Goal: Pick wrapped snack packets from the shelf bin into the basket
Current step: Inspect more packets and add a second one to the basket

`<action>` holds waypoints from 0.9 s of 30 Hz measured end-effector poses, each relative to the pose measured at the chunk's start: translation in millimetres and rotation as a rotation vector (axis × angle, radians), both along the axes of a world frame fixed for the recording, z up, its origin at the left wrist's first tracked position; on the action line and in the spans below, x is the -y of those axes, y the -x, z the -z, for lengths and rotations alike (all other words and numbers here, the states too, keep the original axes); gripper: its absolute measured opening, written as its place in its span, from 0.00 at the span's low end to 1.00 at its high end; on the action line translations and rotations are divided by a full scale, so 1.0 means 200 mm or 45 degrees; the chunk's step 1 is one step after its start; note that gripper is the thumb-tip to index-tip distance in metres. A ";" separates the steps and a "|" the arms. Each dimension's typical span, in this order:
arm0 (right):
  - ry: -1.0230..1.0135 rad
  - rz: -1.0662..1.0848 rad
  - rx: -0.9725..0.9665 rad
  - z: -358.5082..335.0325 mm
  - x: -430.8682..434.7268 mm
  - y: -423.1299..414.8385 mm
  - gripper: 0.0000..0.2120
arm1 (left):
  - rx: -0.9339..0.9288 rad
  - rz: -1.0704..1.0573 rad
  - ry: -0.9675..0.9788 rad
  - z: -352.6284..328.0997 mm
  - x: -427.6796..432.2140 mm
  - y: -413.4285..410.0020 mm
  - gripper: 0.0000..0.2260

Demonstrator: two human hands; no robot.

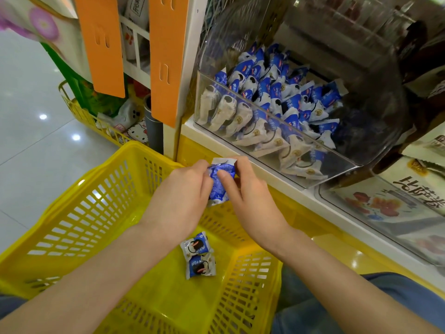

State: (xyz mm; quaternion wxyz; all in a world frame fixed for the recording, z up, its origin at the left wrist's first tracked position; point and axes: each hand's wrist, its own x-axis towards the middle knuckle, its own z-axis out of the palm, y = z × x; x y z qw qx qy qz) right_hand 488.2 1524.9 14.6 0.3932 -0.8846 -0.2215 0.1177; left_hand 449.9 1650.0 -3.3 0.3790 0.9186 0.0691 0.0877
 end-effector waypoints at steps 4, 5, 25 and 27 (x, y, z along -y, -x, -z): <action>0.018 -0.035 0.061 0.01 0.00 0.00 0.06 | 0.036 -0.017 0.074 0.00 0.00 0.00 0.08; 0.028 -0.048 0.071 0.01 0.00 0.00 0.07 | 0.025 -0.001 0.040 0.00 0.00 0.00 0.08; -0.373 0.130 -0.586 -0.01 -0.01 -0.04 0.11 | -0.169 -0.077 0.672 0.05 0.00 -0.04 0.16; -0.351 0.119 -0.576 -0.02 0.00 -0.06 0.14 | -0.296 -0.187 1.120 0.03 0.01 -0.08 0.20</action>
